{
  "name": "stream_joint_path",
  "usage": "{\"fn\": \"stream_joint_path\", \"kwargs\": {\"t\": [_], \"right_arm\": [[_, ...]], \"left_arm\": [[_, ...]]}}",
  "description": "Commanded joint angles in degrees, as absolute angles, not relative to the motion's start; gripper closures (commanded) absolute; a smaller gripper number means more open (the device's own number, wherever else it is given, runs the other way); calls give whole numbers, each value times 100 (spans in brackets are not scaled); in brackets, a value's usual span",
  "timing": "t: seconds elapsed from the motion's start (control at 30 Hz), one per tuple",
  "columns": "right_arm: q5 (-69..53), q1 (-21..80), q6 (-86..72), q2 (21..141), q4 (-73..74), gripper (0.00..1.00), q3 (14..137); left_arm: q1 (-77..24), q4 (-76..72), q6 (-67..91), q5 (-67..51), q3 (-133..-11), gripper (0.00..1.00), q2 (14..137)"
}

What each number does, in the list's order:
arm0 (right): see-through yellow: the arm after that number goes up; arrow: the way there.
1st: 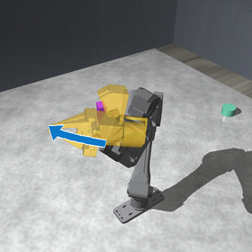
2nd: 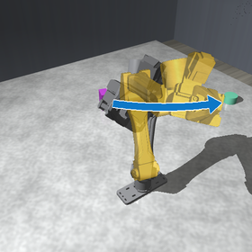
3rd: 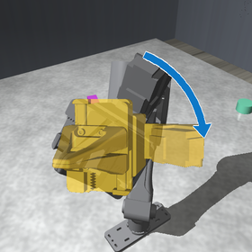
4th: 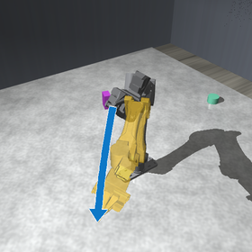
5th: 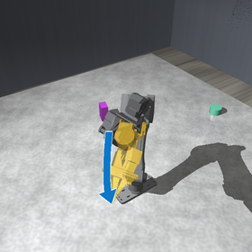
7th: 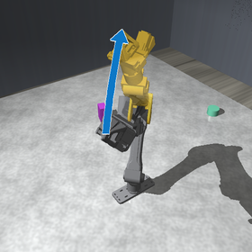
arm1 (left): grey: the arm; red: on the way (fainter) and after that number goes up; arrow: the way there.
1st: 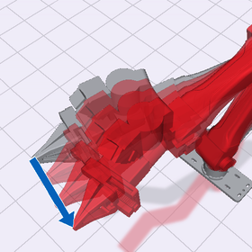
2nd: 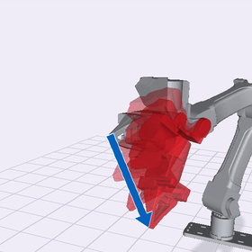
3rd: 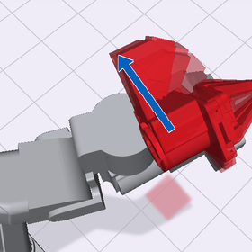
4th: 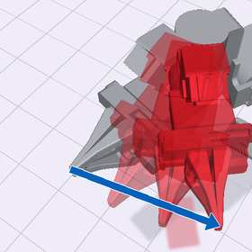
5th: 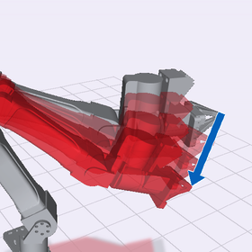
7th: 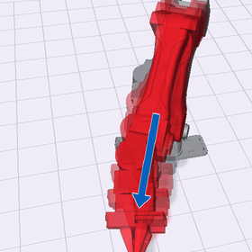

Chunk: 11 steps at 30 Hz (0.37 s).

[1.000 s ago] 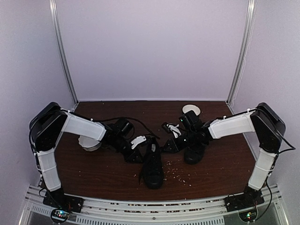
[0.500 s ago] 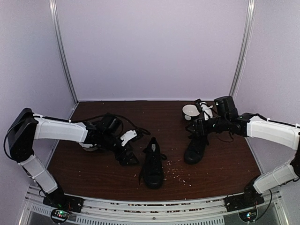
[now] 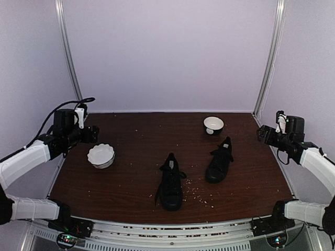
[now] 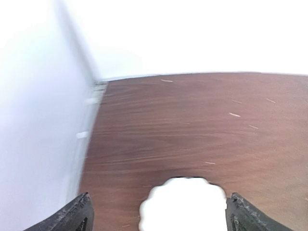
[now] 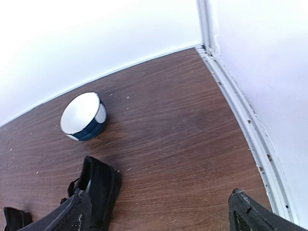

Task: Tie the shoes
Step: Reset both arms

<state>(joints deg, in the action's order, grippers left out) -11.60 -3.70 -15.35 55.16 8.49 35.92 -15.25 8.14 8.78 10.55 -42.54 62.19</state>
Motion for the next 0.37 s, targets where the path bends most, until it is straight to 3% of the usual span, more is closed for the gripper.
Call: {"fn": "stream_joint_path", "kwargs": {"t": [0.0, 0.33], "right_arm": [[-401, -457, -1876, 5218, 86, 1, 3156], [-346, -457, -1968, 5265, -718, 0, 2612]], "left_arm": [[-1356, 103, 985, 2752, -3665, 2, 5538], [-1266, -439, 648, 3198, -3125, 2, 5510]]}}
